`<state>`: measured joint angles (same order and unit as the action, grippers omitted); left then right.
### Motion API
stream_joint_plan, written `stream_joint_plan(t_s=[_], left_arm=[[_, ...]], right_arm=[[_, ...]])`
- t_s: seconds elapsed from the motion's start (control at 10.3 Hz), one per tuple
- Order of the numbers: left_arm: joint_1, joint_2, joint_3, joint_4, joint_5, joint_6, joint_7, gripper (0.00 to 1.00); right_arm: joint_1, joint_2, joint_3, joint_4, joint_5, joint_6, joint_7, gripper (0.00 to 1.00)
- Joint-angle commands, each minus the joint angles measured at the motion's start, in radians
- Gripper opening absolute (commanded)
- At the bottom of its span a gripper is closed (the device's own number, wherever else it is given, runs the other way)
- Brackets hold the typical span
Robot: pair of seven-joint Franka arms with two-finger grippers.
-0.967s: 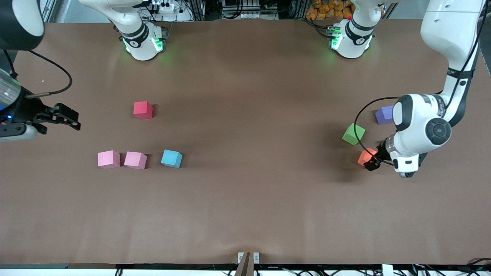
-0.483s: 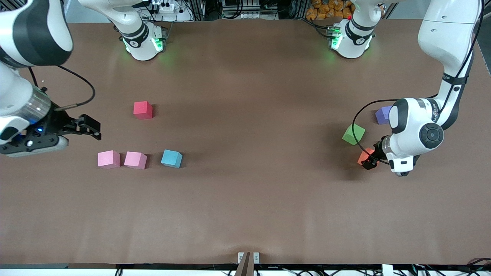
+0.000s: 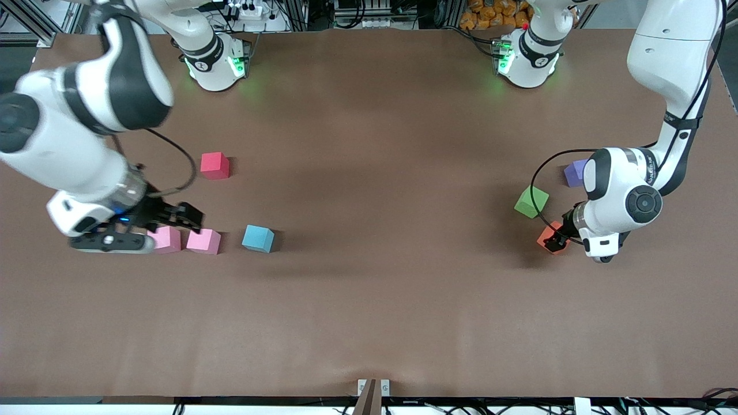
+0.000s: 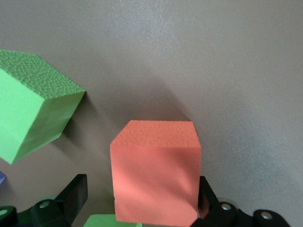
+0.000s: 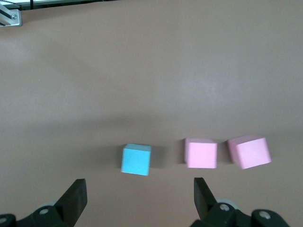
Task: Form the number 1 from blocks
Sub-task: 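Grasp the orange cube with the left gripper while the right gripper reaches the cyan cube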
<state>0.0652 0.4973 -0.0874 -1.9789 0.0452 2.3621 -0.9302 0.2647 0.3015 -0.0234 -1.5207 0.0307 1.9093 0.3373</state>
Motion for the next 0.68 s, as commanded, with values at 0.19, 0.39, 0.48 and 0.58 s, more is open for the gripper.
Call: stream_joint_plan(t_s=[0.19, 0.39, 0.48, 0.58], left_arm=[[0.005, 0.036, -0.002, -0.005, 0.030, 0.083, -0.045, 1.00], [0.007, 0.036, -0.002, -0.006, 0.047, 0.083, -0.042, 1.00], [0.007, 0.035, -0.003, -0.008, 0.062, 0.082, -0.042, 0.50], [0.007, 0.033, -0.003, -0.009, 0.068, 0.077, -0.041, 0.00]], right_arm=[[0.042, -0.013, -0.020, -0.151, 0.012, 0.102, 0.066, 1.00], [0.053, 0.020, -0.020, -0.164, 0.012, 0.100, 0.161, 1.00], [0.070, 0.039, -0.020, -0.164, 0.012, 0.100, 0.211, 1.00], [0.076, 0.057, -0.021, -0.164, 0.011, 0.096, 0.268, 1.00]])
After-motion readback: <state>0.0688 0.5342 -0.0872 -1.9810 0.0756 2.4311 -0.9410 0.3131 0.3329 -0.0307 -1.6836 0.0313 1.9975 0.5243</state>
